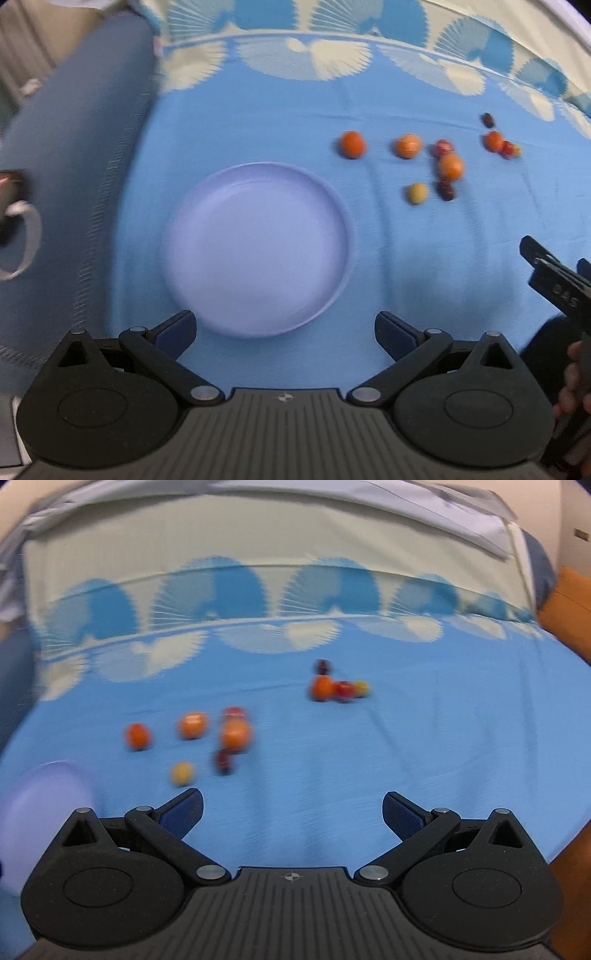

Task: Organize fruits
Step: 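Reach both grippers to the mandarins and close each on one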

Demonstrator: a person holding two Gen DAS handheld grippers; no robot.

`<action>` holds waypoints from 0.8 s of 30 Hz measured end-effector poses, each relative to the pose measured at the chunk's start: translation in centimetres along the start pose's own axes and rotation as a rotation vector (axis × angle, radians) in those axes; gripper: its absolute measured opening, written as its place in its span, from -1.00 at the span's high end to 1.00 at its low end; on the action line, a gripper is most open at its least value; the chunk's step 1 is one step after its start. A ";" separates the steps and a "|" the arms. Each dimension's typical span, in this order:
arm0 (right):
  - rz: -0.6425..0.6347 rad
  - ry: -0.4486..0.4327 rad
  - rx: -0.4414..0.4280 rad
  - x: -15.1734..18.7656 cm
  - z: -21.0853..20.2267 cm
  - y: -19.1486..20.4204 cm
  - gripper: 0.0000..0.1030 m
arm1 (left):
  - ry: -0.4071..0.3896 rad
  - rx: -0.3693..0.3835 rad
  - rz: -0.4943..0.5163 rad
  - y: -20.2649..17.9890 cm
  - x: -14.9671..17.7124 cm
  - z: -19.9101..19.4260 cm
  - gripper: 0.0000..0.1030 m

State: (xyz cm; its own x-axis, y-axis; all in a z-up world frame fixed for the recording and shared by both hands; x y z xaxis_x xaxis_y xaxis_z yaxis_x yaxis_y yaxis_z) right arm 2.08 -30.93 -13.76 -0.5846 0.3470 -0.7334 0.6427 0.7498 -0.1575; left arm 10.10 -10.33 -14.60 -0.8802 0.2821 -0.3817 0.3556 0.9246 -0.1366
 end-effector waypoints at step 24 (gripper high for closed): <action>-0.169 0.018 -0.050 -3.5 16.7 9.7 -0.99 | 0.138 0.037 0.367 -9.5 -18.6 22.6 -1.00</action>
Point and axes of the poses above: each gripper's, at about its wrist camera, not at the fingertips, and z roughly the way its jaws point, y to its left, x to its underside, the point moved 10 cm from there along z, roughly the way its jaws point, and after that the axes turned 13 degrees about x, right-handed, at the moved point
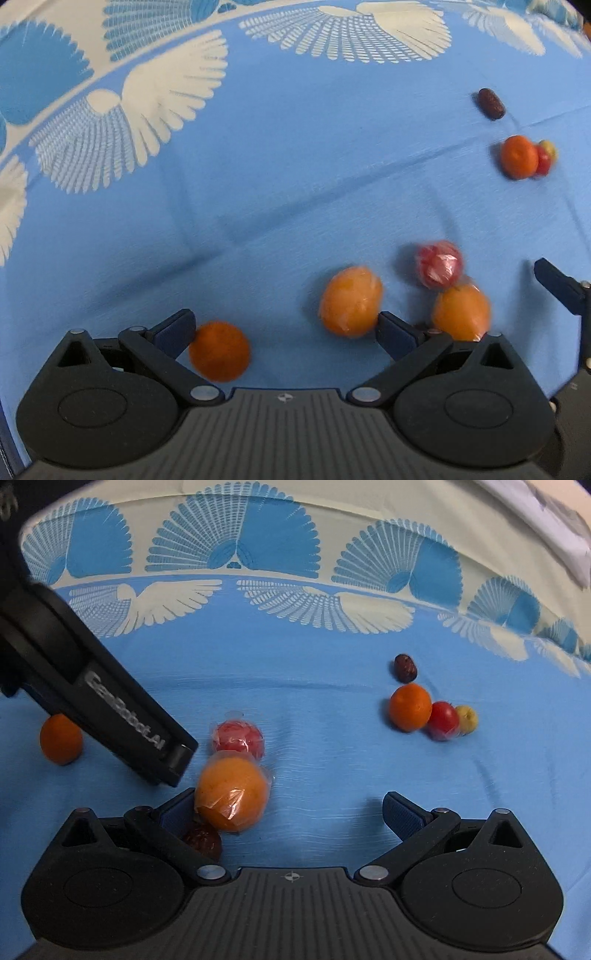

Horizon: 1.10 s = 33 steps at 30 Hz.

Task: Organize fruits
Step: 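Reach both grippers to the mandarins and close each on one, then carry the mandarin in the left gripper to the plate while the right carries another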

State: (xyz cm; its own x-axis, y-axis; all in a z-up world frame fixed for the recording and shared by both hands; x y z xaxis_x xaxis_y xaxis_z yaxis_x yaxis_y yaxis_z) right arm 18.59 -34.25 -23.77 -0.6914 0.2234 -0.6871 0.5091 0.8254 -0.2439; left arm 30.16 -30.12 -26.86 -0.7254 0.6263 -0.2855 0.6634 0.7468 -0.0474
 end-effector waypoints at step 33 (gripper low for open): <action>0.135 -0.132 -0.299 4.3 -31.1 -5.8 0.23 | -0.295 0.057 -0.252 -1.9 24.2 -27.5 0.30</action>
Point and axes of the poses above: each gripper's, at about its wrist camera, not at the fingertips, and z roughly the way its jaws point, y to its left, x to its underside, the point moved 10 cm from there along z, roughly the way its jaws point, and after that the axes turned 13 degrees about x, right-handed, at the moved point
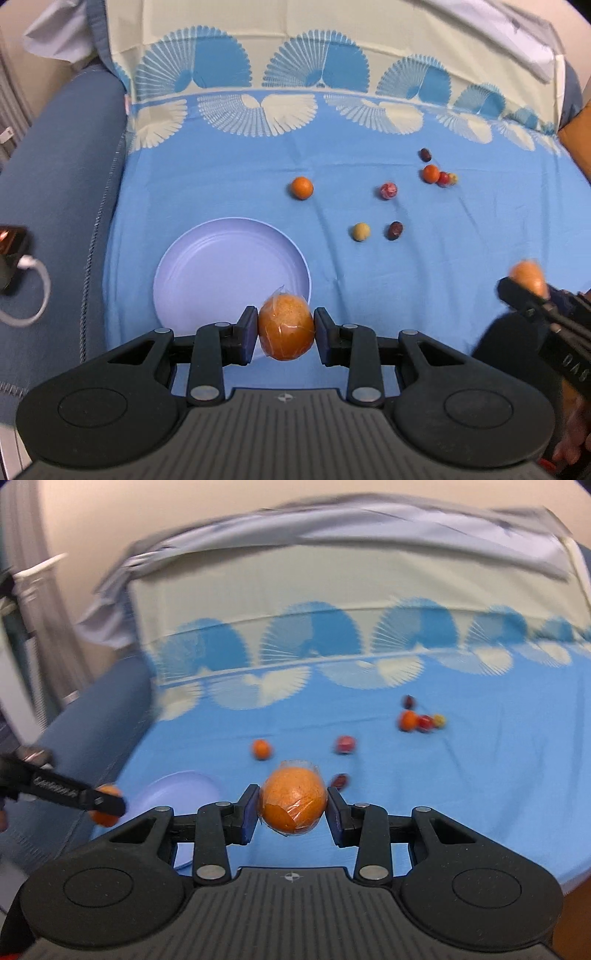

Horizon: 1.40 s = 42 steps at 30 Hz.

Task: Organize fruits
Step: 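Carry the mandarin in the left gripper to the plate while the right carries another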

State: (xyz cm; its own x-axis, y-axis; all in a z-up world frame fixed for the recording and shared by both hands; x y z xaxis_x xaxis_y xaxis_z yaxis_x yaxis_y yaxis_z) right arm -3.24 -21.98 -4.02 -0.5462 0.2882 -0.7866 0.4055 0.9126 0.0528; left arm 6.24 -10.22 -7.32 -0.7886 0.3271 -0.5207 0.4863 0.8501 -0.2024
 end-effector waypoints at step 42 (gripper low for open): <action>-0.190 0.018 -0.072 1.9 -1.0 7.0 0.23 | -0.071 -0.041 -0.095 5.2 4.1 -4.6 0.30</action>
Point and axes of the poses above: each gripper's, at about its wrist camera, not at the fingertips, and z roughly the way its jaws point, y to its left, x to its underside, the point moved 10 cm from there along z, roughly the way its jaws point, and after that the axes turned 13 degrees about x, right-handed, at the moved point
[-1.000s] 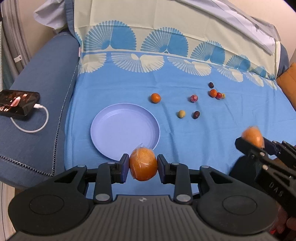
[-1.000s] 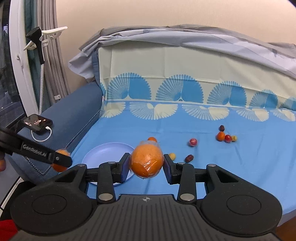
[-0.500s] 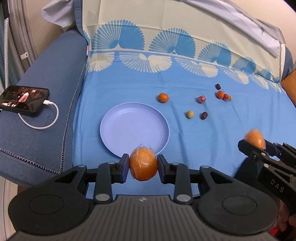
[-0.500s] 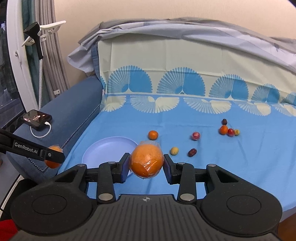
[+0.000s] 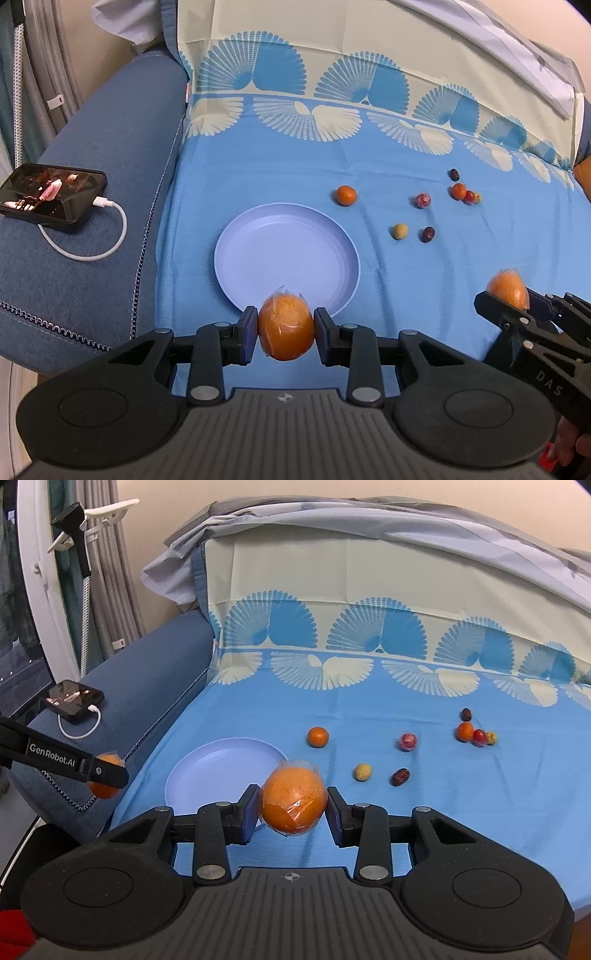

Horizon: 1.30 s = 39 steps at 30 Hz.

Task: Organize fruits
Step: 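Carry the mandarin in the left gripper to the plate while the right carries another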

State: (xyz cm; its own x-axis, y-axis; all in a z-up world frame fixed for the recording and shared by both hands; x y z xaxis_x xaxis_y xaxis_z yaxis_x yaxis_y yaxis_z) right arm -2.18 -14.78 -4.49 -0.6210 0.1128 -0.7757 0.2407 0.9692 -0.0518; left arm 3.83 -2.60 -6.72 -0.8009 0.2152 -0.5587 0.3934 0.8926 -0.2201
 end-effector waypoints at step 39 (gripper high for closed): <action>-0.257 0.121 -0.044 -0.4 16.3 8.5 -0.70 | -0.016 -0.087 0.068 6.1 -7.1 12.6 -0.99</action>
State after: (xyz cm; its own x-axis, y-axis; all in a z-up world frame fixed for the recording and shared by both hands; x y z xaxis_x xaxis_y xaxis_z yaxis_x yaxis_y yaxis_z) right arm 12.27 -10.17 -14.94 -0.7429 -0.1152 -0.6594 0.0327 0.9777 -0.2076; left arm 17.61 -3.68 -14.18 -0.7662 0.2708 -0.5827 0.4053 0.9074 -0.1112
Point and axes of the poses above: each gripper's, at about its wrist camera, not at the fingertips, and z roughly the way its jaws point, y to its left, x to its underside, the point moved 10 cm from there along z, roughly the way its jaws point, and after that the axes turned 13 degrees about x, right-handed, at the moved point
